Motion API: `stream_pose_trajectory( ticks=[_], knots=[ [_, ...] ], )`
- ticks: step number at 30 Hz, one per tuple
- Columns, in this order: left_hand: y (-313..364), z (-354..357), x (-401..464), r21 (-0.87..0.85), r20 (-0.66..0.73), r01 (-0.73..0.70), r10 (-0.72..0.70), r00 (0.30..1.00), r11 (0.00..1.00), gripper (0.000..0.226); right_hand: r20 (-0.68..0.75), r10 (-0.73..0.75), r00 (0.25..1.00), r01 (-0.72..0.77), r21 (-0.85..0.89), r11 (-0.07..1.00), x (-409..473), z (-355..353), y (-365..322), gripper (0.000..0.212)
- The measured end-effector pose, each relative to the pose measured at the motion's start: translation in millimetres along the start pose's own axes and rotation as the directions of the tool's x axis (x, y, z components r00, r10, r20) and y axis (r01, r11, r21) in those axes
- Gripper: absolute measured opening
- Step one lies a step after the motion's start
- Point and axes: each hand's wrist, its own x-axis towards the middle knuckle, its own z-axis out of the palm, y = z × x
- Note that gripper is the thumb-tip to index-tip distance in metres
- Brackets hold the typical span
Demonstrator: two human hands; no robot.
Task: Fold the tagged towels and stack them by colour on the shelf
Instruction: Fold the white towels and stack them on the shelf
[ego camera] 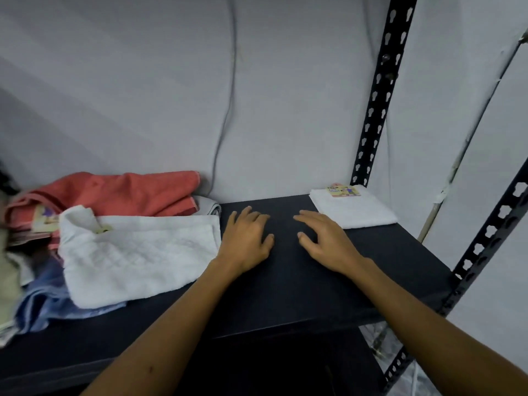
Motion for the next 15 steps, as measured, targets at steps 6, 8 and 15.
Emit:
stream_pose_trajectory(
  ticks=[6,8,15],
  knots=[
    [-76,-58,-58,0.086,-0.280,0.100,-0.073,0.957,0.991,0.040,0.087,-0.158,0.984,0.149,0.109,0.983,36,43,-88,0.044],
    [-102,-77,-81,0.098,-0.352,0.171,-0.126,0.928,0.980,0.031,0.094,-0.225,0.970,0.208,0.159,0.965,49,57,-121,0.043],
    [-159,-119,-149,0.009,-0.566,0.458,-0.373,0.735,0.889,0.031,0.213,-0.379,0.900,0.323,0.257,0.911,88,98,-203,0.059]
  ],
)
